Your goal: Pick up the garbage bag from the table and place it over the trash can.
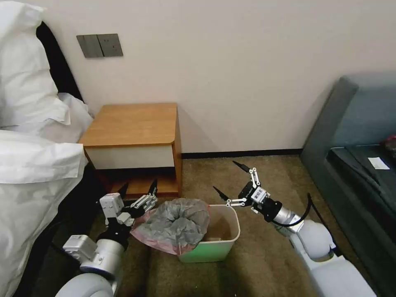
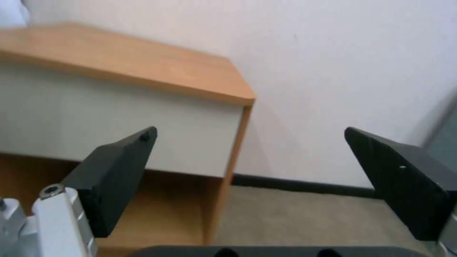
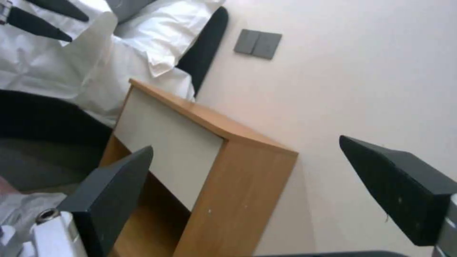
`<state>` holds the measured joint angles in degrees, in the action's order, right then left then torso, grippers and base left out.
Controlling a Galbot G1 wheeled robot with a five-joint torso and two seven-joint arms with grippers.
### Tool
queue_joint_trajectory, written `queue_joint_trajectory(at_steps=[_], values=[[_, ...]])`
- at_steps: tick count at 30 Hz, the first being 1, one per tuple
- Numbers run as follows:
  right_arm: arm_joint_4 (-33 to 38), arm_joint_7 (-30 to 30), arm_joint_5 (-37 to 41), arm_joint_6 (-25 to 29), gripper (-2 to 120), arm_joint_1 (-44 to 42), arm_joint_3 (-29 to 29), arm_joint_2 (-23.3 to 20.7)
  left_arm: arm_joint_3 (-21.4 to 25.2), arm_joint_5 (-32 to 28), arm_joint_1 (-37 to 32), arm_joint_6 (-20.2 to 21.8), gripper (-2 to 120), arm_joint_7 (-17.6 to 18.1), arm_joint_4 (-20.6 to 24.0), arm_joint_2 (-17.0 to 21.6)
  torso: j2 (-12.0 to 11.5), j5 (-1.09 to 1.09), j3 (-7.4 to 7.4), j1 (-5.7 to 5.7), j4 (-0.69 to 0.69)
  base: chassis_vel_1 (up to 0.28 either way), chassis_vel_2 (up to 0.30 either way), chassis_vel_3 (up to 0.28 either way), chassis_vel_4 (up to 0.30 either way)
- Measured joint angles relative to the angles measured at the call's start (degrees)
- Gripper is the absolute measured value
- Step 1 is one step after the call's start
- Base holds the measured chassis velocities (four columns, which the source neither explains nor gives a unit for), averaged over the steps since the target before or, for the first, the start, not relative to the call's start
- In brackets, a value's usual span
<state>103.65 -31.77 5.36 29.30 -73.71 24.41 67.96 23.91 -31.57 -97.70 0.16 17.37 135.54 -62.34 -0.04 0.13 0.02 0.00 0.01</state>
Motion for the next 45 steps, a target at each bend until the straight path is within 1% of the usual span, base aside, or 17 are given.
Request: queue_joint_trajectory(at_steps=[1,2,4,5,6,8,9,12,13,15,16,17,19,21,24,29,45], values=[[0.0,0.0,0.0,0.0,100,0.0,0.0,0.0,0.0,0.0,0.0,0.0,99,0.0,0.0,0.0,0.0,0.0,0.0,0.0,0.0,0.0,0.0,0.0,0.0],[0.1,0.1,0.0,0.2,100,-0.4,0.3,0.2,-0.9,1.7,0.8,1.0,99,1.3,-0.3,0.2,0.0,0.02,0.0,0.0,0.0,0.0,0.0,0.0,0.0],[0.5,0.3,0.1,0.4,100,-0.9,0.7,0.5,-1.7,2.7,2.0,4.6,99,2.1,-0.8,0.8,0.0,0.02,0.0,0.0,0.0,0.0,0.0,0.0,0.0],[0.8,0.4,0.2,0.4,100,-1.2,0.8,0.6,-1.9,2.7,3.4,9.1,100,2.2,-1.4,1.5,0.0,0.02,0.0,0.0,0.01,0.0,0.0,0.0,0.0],[0.8,0.4,0.2,0.4,100,-1.2,0.8,0.6,-1.9,2.7,3.4,9.1,100,2.2,-1.4,1.5,0.0,0.02,0.0,0.0,0.01,0.0,0.0,0.0,0.0],[1.1,0.5,0.3,0.4,100,-1.4,0.9,0.8,-1.9,-0.7,6.9,15.9,100,0.7,-2.7,2.5,0.0,0.02,0.0,0.0,0.01,0.0,0.0,0.0,0.0],[1.1,0.5,0.3,0.4,100,-1.4,0.9,0.8,-1.9,-0.7,6.9,15.9,100,0.7,-2.7,2.5,0.0,0.02,0.0,0.0,0.01,0.0,0.0,0.0,0.0],[1.2,0.6,0.2,0.6,100,-1.5,0.7,1.3,-1.8,-8.9,12.8,29.9,100,1.5,-3.1,2.1,0.0,0.02,0.0,0.0,-0.01,0.0,0.0,0.0,0.0],[1.2,0.6,0.2,0.6,100,-1.5,0.7,1.3,-1.8,-8.9,12.8,29.9,100,1.5,-3.1,2.1,0.0,0.02,0.0,0.0,-0.01,0.0,0.0,0.0,0.0],[1.2,0.6,0.0,0.8,100,-1.8,0.6,1.9,-1.8,-12.1,14.6,37.8,100,2.1,-2.9,1.3,0.0,0.03,0.01,0.0,-0.01,0.0,0.0,0.0,0.0],[1.2,0.7,0.0,0.9,100,-2.0,0.6,2.2,-1.8,-12.3,14.9,39.7,100,2.5,-2.9,0.9,0.0,0.04,0.0,0.0,0.0,0.0,0.0,0.0,0.0],[1.2,0.7,0.0,0.9,100,-2.0,0.6,2.2,-1.8,-12.3,14.9,39.7,100,2.5,-2.9,0.9,0.0,0.04,0.0,0.0,0.0,0.0,0.0,0.0,0.0],[1.2,0.7,-0.2,1.1,100,-2.2,0.7,2.4,-1.8,-12.3,15.1,42.0,100,3.0,-2.9,0.4,0.0,0.03,0.01,0.0,0.01,0.0,0.0,0.0,0.0],[0.8,0.7,-0.2,1.5,100,-2.3,1.0,2.4,-1.6,-12.0,15.1,42.9,100,3.3,-2.9,0.2,0.0,0.03,0.0,0.0,0.01,0.0,0.0,0.0,0.0],[0.4,0.7,-0.3,1.8,100,-2.3,1.4,2.5,-1.6,-10.3,14.9,42.9,100,3.5,-3.3,0.1,0.0,0.04,0.0,0.0,0.01,0.0,0.0,0.0,0.0],[0.3,0.6,-0.3,2.0,100,-2.7,1.4,2.8,-1.9,-7.8,15.1,42.7,100,3.5,-6.0,-1.1,0.0,0.03,0.01,0.0,0.0,0.0,0.0,0.0,0.0],[0.0,0.4,-0.2,2.2,100,-2.8,1.6,2.9,-2.2,-6.4,12.2,42.2,100,1.9,-8.2,-3.4,0.0,0.03,0.0,0.0,0.01,0.0,0.0,0.0,0.0]])
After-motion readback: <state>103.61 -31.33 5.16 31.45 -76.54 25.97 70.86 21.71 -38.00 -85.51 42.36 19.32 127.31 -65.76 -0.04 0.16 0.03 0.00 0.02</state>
